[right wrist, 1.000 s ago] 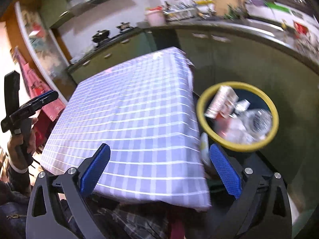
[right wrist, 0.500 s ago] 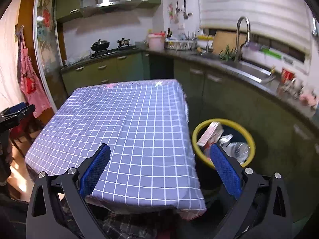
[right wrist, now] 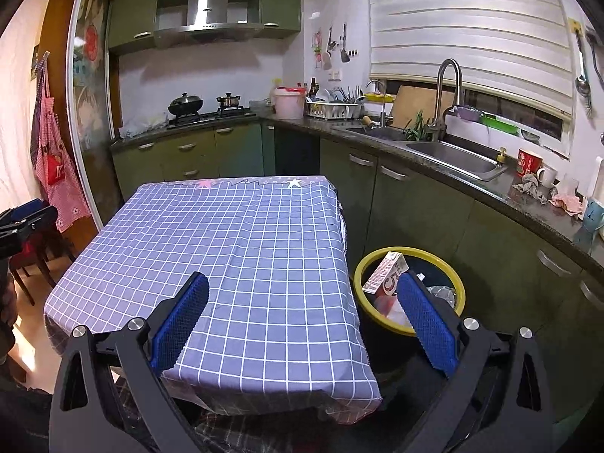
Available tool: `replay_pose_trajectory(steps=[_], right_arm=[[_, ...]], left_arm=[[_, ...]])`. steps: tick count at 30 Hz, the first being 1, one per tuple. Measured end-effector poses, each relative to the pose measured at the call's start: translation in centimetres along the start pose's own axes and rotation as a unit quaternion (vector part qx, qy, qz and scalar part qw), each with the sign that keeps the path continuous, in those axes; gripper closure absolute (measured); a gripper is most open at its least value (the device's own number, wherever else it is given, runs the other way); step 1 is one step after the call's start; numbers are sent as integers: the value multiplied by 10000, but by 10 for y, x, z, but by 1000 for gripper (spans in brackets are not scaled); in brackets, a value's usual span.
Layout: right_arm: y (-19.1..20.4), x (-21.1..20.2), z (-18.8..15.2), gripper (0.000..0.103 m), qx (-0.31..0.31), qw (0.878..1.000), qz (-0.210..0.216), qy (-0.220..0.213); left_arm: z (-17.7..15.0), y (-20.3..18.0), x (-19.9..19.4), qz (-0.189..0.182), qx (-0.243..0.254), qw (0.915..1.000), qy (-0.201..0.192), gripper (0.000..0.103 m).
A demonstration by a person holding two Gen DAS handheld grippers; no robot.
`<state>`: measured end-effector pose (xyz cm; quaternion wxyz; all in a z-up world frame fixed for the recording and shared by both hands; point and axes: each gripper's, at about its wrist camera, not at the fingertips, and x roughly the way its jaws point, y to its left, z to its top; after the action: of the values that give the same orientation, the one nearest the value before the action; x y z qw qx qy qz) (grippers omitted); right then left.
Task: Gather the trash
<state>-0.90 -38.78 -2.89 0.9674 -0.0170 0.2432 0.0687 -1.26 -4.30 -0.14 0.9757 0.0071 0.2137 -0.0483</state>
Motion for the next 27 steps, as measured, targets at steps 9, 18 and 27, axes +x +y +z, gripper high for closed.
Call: replay_pose_trajectory(steps=[9, 18, 27], right_arm=[[1, -3, -2, 5, -30, 10000, 80, -27], [-1, -1, -1, 5, -33, 9999, 107, -45], [1, 1, -1, 5, -26, 9999, 132, -8]], left_arm=[[1, 6, -8, 2, -180, 9998, -83, 7], [1, 5, -12, 88, -181, 9997, -133, 7], [3, 5, -11, 152, -163, 9997, -132, 7]])
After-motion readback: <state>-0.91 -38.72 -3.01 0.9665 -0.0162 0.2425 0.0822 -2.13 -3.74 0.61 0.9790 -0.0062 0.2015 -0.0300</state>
